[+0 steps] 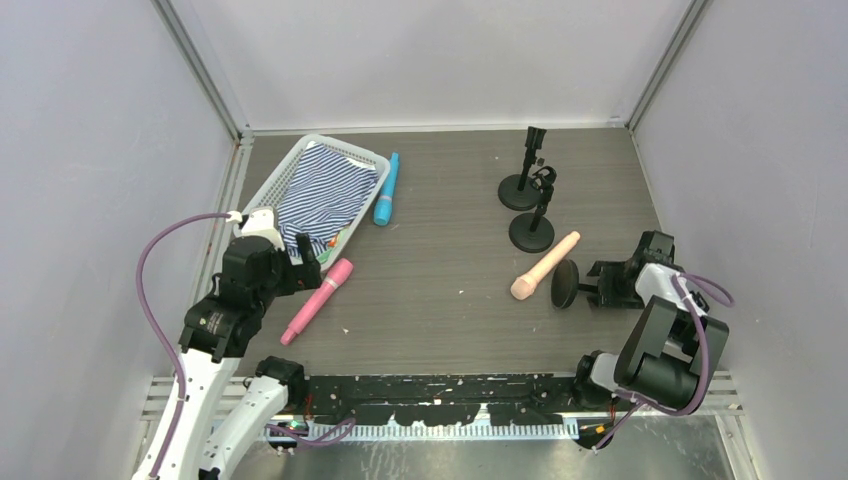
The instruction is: Attach the microphones to the stand
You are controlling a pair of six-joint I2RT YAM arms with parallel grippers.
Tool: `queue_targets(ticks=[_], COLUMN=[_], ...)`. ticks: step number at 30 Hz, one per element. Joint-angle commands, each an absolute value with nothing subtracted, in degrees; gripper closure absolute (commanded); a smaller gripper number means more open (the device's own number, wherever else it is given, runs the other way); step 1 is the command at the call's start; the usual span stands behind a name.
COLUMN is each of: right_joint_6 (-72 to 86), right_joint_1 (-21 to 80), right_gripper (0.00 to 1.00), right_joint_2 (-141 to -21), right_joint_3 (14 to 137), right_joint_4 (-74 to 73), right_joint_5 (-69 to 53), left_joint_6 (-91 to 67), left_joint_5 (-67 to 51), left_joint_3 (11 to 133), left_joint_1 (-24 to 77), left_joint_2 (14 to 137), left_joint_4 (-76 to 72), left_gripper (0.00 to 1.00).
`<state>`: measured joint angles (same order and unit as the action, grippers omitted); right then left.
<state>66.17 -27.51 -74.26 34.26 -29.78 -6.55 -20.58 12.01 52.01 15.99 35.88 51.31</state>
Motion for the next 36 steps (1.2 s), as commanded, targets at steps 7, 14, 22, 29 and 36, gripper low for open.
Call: queue_targets(ticks=[7,14,22,29,36], right_joint_6=[63.13,61.7,53.92,45.53,41.7], right_joint_1=[-27.86,-27.86,-27.86,-27.69,-26.76], right_gripper=[0.72,0.99,0.99,0.99,0.99], right_joint_2=[-64.3,-56.06,-50.16,-47.5,-43.17], right_joint_3=[37.6,42.69,50.95,58.24,64.14], right_joint_4=[-35.18,-40.16,-42.76,-40.52,-36.99], right_joint_5=[5.38,9.71,10.45,0.86,-7.54], left_joint_6=[-20.21,-20.12,-20.04,-20.21,-20.3], left_joint_5=[12.32,12.04,11.6,11.93,10.96], left_joint_3=[51.86,51.77,51.69,51.68,51.51], left_joint_1=[15.64,15.64,15.64,15.64,15.64], left_joint_2=[35.68,35.59,35.51,35.16,34.25], left_joint_4=[50.41,50.36,50.19,50.16,49.76], left_gripper=[0.0,0.0,0.0,0.0,0.0])
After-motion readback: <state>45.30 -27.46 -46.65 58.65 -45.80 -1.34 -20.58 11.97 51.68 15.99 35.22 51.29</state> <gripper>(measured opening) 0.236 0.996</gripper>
